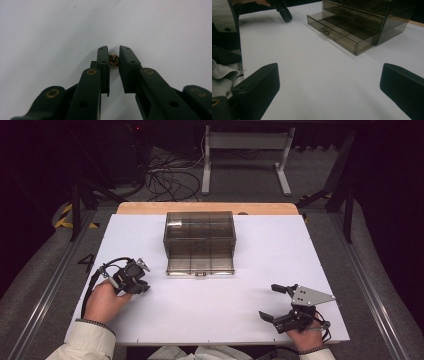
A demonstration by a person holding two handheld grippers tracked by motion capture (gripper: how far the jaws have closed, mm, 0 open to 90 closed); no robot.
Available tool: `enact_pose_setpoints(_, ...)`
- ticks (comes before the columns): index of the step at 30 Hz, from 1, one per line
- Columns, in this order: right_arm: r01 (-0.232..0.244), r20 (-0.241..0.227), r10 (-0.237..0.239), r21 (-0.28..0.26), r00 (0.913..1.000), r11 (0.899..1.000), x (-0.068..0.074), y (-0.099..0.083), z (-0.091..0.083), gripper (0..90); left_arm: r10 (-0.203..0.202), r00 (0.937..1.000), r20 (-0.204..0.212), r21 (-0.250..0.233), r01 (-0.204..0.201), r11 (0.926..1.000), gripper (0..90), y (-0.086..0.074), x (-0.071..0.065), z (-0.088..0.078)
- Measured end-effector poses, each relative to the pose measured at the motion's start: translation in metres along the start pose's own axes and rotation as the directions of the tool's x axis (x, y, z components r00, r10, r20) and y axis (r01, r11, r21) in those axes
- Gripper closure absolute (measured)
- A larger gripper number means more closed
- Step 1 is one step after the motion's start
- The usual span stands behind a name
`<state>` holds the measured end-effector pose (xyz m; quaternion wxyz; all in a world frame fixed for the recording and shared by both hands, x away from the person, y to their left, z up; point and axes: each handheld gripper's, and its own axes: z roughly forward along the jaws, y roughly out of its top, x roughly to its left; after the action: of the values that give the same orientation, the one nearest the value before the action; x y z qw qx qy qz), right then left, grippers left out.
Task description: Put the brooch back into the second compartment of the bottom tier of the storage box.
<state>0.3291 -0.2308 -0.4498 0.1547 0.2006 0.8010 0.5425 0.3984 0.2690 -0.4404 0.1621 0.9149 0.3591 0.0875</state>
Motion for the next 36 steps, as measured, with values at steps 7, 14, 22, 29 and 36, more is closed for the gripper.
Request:
enact_pose_setpoints(7, 0.0, 0.0, 0.0, 0.0, 1.0, 1.0, 0.0, 0.0, 0.0, 3.4, -0.003, 1.0, 0.0, -0.002, 0.003, 1.0, 80.2, 0.0, 0.0, -0.001)
enact_pose_setpoints(14, 0.0, -0.001, 0.0, 0.001, 1.0, 1.0, 0.0, 0.0, 0.0, 3.3, 0.01, 0.9999, -0.01, -0.055, -0.01, 0.9985, 80.4, 0.0, -0.002, -0.008)
enact_pose_setpoints(22, 0.0, 0.0, 0.0, 0.0, 1.0, 1.0, 0.0, 0.0, 0.0, 3.3, -0.005, 1.0, -0.005, -0.166, 0.005, 0.9862, 80.4, -0.004, 0.0, -0.023)
enact_pose_setpoints(29, 0.0, -0.001, 0.0, 0.0, 1.0, 1.0, 0.0, 0.0, 0.0, 3.3, -0.026, 0.9995, 0.017, -0.288, 0.03, 0.9572, 80.4, -0.009, 0.002, -0.035)
enact_pose_setpoints(36, -0.001, -0.001, 0.001, 0.001, 1.0, 1.0, 0.0, 0.0, 0.0, 3.3, -0.038, 0.9977, 0.057, -0.406, 0.058, 0.9121, 80.4, -0.014, 0.006, -0.045)
